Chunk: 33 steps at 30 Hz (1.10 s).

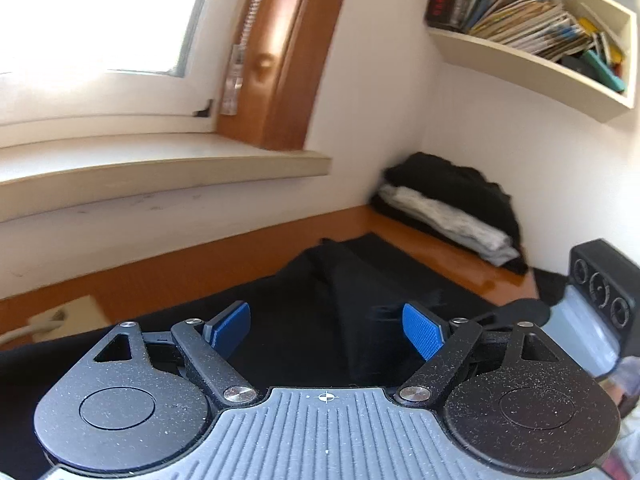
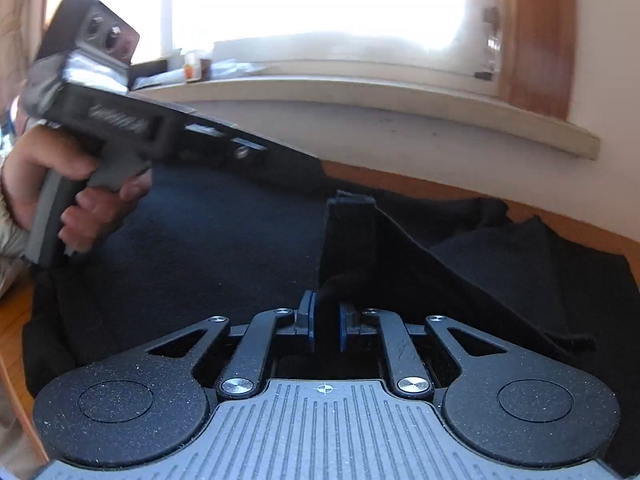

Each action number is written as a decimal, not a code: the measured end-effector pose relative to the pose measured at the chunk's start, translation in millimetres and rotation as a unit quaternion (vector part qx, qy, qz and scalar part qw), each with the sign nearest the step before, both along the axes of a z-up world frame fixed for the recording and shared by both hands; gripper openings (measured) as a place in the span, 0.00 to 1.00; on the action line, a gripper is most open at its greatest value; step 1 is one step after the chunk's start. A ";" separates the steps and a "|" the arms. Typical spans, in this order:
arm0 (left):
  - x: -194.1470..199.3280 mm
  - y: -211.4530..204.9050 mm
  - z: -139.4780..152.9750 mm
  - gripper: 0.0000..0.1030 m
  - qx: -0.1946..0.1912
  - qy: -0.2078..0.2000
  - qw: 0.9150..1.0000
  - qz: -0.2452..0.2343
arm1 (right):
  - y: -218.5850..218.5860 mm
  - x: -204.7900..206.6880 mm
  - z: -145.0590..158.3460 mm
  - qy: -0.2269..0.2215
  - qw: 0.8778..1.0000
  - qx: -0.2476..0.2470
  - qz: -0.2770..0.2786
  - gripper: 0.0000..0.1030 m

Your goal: Fold clothes

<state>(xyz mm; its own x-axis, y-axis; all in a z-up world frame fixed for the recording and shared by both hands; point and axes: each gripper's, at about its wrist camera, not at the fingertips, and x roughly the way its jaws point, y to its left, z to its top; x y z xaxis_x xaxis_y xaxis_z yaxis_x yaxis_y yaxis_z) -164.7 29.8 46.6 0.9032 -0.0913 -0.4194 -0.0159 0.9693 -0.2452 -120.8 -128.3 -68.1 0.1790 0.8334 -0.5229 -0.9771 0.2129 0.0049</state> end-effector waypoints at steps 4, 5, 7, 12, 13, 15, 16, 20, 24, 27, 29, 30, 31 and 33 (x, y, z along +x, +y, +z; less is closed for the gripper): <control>25.7 -14.5 16.2 0.83 0.015 0.019 1.000 -0.017 | -4.2 14.2 -3.0 0.029 0.999 0.010 -0.017 0.13; 33.7 -20.8 20.8 0.83 0.027 0.026 0.999 -0.024 | -5.2 18.2 -3.3 0.041 0.999 0.014 -0.022 0.13; 49.0 -31.7 26.7 0.83 0.048 0.043 0.997 -0.037 | -8.3 24.7 -3.4 0.061 0.997 0.028 -0.036 0.15; 81.2 -47.6 18.9 0.83 0.078 0.103 0.988 -0.078 | -13.4 29.5 -1.3 0.071 0.995 0.054 -0.054 0.19; 87.7 -50.8 17.3 0.83 0.084 0.115 0.986 -0.087 | -14.1 29.6 -1.2 0.070 0.994 0.056 -0.057 0.19; 100.6 -57.2 14.2 0.83 0.095 0.139 0.980 -0.103 | -14.6 29.7 -1.2 0.068 0.994 0.057 -0.064 0.19; 107.1 -60.4 12.6 0.82 0.101 0.151 0.977 -0.111 | -15.1 29.5 -1.0 0.068 0.994 0.060 -0.067 0.19; 127.4 -65.9 4.2 0.65 0.112 0.190 0.967 -0.130 | -13.2 27.6 -0.6 0.060 0.994 0.067 -0.070 0.20; 128.4 -50.2 0.1 0.01 0.090 0.192 0.972 -0.102 | -9.8 21.0 -0.4 0.041 0.995 0.054 -0.066 0.20; 106.2 -18.6 12.2 0.01 0.030 0.140 0.989 -0.032 | -13.9 10.0 -0.1 0.019 0.997 0.049 -0.060 0.17; 83.5 4.7 12.1 0.01 -0.007 0.122 0.993 -0.006 | -18.2 1.3 0.7 -0.006 0.997 0.053 -0.053 0.15; 70.9 16.6 10.8 0.01 -0.025 0.115 0.993 0.004 | -19.7 -3.1 0.9 -0.017 0.997 0.056 -0.049 0.15; 61.5 26.0 8.0 0.01 -0.037 0.115 0.993 0.011 | -19.5 -5.8 0.5 -0.023 0.997 0.054 -0.045 0.15; 47.9 40.3 0.0 0.01 -0.046 0.127 0.991 0.022 | -19.0 -11.2 -0.3 -0.035 0.997 0.049 -0.037 0.15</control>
